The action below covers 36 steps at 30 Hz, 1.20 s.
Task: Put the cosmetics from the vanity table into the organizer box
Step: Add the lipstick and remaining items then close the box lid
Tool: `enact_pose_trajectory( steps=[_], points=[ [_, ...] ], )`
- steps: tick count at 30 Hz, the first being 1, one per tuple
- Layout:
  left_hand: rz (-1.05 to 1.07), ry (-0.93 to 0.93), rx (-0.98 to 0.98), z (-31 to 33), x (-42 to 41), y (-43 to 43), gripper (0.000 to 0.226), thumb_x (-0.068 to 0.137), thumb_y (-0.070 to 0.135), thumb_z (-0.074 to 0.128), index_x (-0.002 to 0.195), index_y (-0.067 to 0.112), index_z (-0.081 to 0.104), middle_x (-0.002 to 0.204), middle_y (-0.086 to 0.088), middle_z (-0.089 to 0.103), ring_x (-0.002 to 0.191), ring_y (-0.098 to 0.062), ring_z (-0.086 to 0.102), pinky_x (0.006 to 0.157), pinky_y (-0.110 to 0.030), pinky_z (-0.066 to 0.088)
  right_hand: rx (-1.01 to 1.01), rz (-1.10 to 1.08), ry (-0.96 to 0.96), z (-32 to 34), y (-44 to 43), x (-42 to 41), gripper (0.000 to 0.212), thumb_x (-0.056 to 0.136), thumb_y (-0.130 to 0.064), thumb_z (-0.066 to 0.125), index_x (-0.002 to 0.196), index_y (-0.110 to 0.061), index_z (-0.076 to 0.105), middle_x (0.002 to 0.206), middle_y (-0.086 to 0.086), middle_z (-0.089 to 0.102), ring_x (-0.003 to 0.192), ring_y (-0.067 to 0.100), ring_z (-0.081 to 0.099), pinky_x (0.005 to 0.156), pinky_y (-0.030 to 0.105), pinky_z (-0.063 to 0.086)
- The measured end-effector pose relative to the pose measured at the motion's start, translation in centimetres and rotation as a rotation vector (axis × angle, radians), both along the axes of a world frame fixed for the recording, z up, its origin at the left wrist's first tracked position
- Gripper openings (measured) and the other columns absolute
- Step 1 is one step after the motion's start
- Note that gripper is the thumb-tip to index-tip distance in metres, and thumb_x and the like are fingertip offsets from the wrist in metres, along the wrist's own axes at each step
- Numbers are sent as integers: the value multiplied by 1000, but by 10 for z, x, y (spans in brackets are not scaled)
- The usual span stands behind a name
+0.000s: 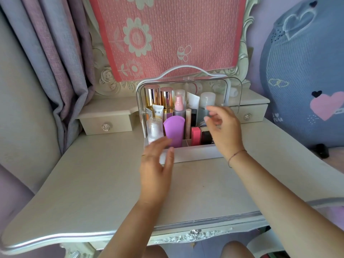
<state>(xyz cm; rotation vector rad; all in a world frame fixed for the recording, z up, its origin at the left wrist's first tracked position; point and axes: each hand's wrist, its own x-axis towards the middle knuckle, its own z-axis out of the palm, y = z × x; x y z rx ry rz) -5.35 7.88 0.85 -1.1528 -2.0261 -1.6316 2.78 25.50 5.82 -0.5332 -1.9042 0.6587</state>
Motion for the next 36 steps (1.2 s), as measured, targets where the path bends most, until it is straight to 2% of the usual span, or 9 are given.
enact_pose_trajectory(
  steps=[1,3,5,7,14,24,29,32,36],
  points=[
    [85,-30,75,2,-7,-3,18,88,27,59,105,22,63,108,10,61,105,-7,54,92,-18,40,-19,-35,23,-3,3,8,28,83,-8,65,111,-9,66,102,9,62,87,18,58,84,28,49],
    [188,-197,116,7,-25,-7,34,83,30,68,113,19,58,111,6,56,106,-10,52,91,-18,37,-7,-97,-23,-9,8,22,29,82,-13,67,111,-11,65,107,6,65,102,24,55,90,23,40],
    [179,-400,24,12,-46,-6,55,77,34,73,123,16,52,118,3,54,110,-12,50,93,-24,37,10,-107,-87,-15,10,28,30,81,-15,69,110,-10,66,109,6,64,108,27,52,91,20,33],
    [121,-459,-90,17,-60,-3,62,74,34,76,127,16,49,116,5,56,109,-11,50,91,-26,38,17,-92,-112,-20,9,29,28,80,-13,70,107,-9,67,107,7,62,107,27,53,91,18,32],
    [24,-389,-176,10,-68,7,47,73,22,78,116,15,62,102,5,65,95,-12,59,69,-12,39,-61,-93,-277,-33,11,24,28,78,-22,73,105,-13,70,113,9,57,109,28,54,100,39,41],
    [0,-326,-161,-3,-76,4,38,73,26,77,109,22,66,91,14,65,88,-7,58,66,-6,41,-40,-214,-284,-31,5,20,34,71,-45,73,96,-22,68,109,0,59,98,24,60,90,44,47],
    [-28,-322,-145,-6,-78,6,36,73,26,76,108,25,66,92,8,67,89,-12,58,71,-16,43,13,-282,-271,-29,1,15,35,72,-42,74,99,-21,68,113,2,59,109,27,53,90,35,36],
    [-27,-323,-127,-7,-77,5,40,72,28,77,110,25,65,94,13,66,91,-6,58,72,-14,41,68,-137,-134,-18,-8,5,35,74,-33,76,102,-15,68,102,5,61,98,26,57,87,35,42],
    [-74,-338,-100,-7,-75,1,33,74,27,76,105,32,64,94,23,66,87,17,55,69,2,36,-235,214,-160,1,-14,-17,35,80,-30,71,111,-18,65,72,-2,60,72,17,59,72,26,48]
  ],
)
